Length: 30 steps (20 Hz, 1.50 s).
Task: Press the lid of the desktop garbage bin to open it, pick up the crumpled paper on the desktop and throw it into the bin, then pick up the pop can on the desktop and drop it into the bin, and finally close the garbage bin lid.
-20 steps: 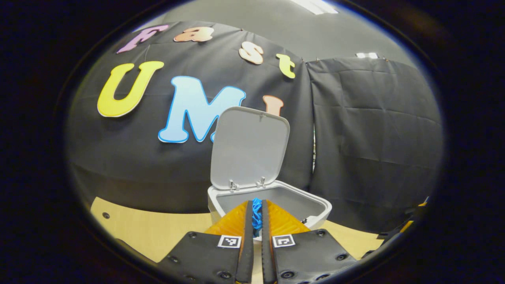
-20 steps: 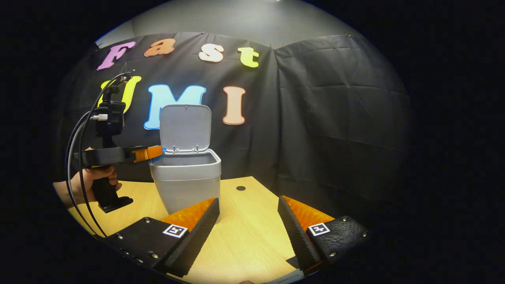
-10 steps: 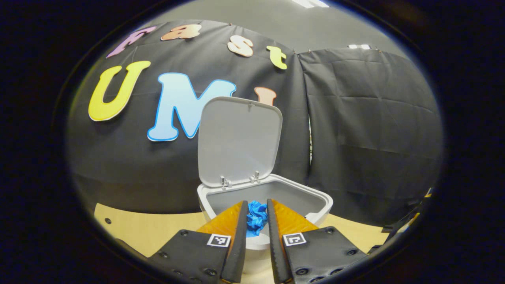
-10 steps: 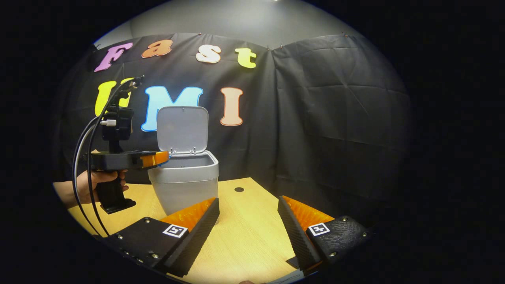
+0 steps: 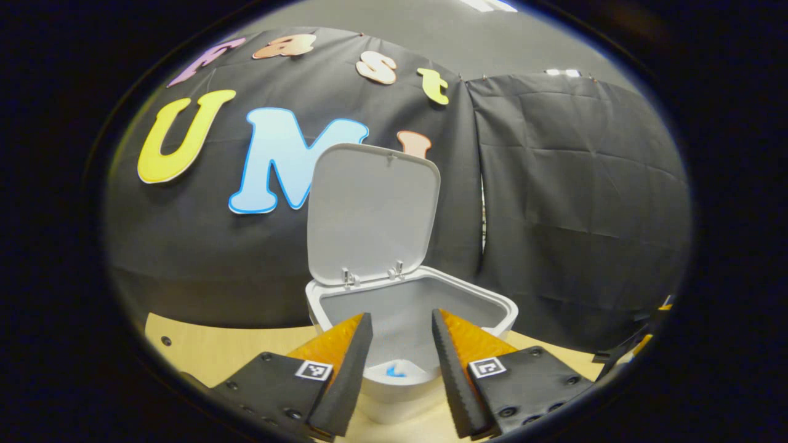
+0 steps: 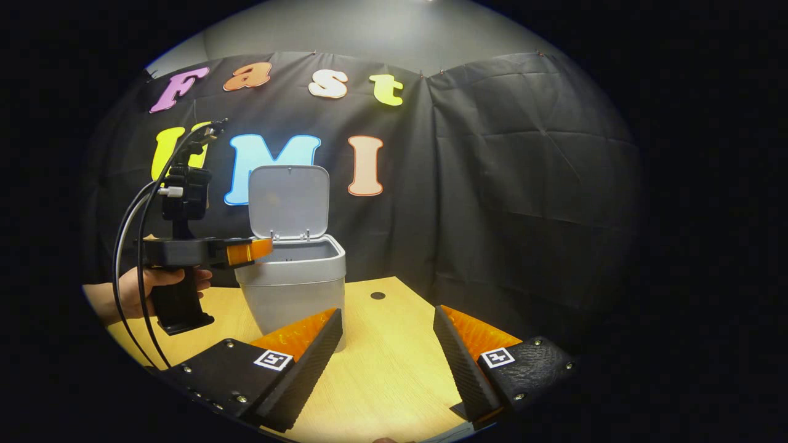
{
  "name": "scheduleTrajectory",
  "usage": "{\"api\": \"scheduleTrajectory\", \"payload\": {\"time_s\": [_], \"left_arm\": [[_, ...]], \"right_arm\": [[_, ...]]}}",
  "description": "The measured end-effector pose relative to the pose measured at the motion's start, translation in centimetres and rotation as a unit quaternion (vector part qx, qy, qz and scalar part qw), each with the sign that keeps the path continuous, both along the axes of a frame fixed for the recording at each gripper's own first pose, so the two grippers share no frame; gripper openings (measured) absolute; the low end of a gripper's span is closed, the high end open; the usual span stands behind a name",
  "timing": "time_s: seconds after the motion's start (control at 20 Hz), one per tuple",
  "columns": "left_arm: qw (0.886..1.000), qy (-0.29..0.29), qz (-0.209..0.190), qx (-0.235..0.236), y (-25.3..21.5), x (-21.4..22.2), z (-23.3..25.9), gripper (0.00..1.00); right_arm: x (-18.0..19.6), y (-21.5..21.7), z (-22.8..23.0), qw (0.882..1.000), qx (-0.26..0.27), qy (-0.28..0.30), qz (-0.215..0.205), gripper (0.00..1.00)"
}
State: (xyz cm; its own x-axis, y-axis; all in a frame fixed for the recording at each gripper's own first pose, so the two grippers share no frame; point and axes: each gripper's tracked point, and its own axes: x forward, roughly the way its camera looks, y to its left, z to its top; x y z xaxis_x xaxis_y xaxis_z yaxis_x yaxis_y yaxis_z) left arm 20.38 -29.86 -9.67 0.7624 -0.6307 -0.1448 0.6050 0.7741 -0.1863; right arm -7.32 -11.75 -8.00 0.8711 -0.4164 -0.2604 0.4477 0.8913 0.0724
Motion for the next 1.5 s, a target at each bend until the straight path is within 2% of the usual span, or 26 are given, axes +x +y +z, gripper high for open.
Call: {"api": "scheduleTrajectory", "payload": {"time_s": [0.05, 0.3, 0.45, 0.5, 0.85, 0.9, 0.95, 1.25, 1.5], "left_arm": [[1.0, -0.001, 0.001, -0.001, 0.2, 0.0, 0.1, 0.8], [1.0, -0.016, 0.017, -0.009, 1.8, -0.7, 1.4, 0.95], [0.999, -0.029, 0.026, -0.003, 3.3, -1.9, 2.1, 0.95], [0.999, -0.031, 0.031, -0.003, 3.9, -2.2, 2.3, 1.0], [0.995, -0.068, 0.068, -0.003, 8.4, -5.3, 3.9, 1.0], [0.995, -0.069, 0.074, 0.001, 9.0, -5.8, 3.7, 0.95], [0.995, -0.067, 0.08, 0.004, 9.5, -6.3, 3.6, 1.0], [0.992, -0.058, 0.107, 0.016, 12.0, -8.4, 2.8, 1.0], [0.99, -0.043, 0.133, 0.021, 13.9, -9.8, 2.0, 1.0]], "right_arm": [[0.0, 0.2, 0.0, 1.0, -0.001, 0.0, 0.003, 0.96], [0.8, 0.9, -0.1, 1.0, -0.012, -0.004, 0.024, 0.96], [1.4, 1.6, 0.1, 0.999, -0.01, -0.016, 0.039, 0.96], [1.7, 1.9, 0.2, 0.999, -0.009, -0.021, 0.046, 0.96], [3.7, 5.9, -0.6, 0.992, 0.014, -0.03, 0.12, 0.96], [4.0, 6.9, -0.8, 0.99, 0.019, -0.026, 0.136, 0.95], [4.4, 7.8, -1.3, 0.988, 0.023, -0.022, 0.153, 0.95], [5.5, 12.8, -3.6, 0.969, 0.046, 0.012, 0.244, 0.96], [5.6, 16.4, -6.9, 0.946, 0.067, 0.065, 0.309, 0.96]]}}
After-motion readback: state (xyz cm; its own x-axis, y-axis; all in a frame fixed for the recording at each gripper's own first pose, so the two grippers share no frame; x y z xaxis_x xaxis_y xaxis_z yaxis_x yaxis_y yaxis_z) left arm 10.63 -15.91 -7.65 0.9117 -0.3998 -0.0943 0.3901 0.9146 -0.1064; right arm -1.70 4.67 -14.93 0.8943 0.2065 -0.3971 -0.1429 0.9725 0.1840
